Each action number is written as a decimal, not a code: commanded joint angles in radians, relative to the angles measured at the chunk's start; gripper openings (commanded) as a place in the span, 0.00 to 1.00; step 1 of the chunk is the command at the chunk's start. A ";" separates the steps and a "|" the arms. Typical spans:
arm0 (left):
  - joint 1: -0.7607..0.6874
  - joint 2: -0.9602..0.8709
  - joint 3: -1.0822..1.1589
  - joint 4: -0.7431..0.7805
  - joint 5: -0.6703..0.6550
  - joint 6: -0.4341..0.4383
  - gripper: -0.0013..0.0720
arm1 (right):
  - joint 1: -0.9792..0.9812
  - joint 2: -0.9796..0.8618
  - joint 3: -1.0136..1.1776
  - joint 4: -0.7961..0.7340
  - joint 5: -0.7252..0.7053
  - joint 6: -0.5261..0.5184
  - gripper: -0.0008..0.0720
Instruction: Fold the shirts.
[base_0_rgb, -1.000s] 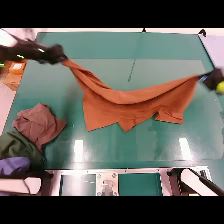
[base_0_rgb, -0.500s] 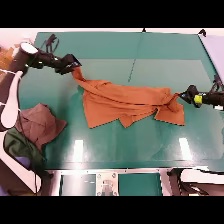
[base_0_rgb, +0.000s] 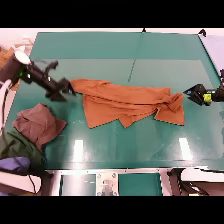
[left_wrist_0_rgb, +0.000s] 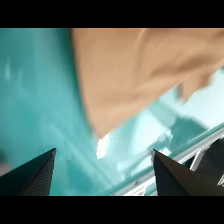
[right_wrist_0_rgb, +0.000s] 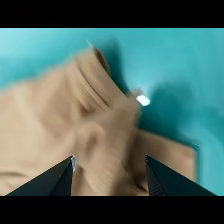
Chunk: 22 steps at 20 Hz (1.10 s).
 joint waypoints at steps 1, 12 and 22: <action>-0.017 0.198 -0.398 0.019 0.192 0.020 0.93 | -0.015 0.000 0.005 -0.106 0.079 -0.009 0.71; -0.283 0.146 -0.700 -0.463 0.699 0.222 0.75 | -0.014 0.003 0.005 -0.075 0.096 -0.010 0.71; 0.013 0.128 -0.465 -0.211 0.354 0.262 0.05 | -0.007 0.029 -0.097 -0.082 0.205 -0.015 0.71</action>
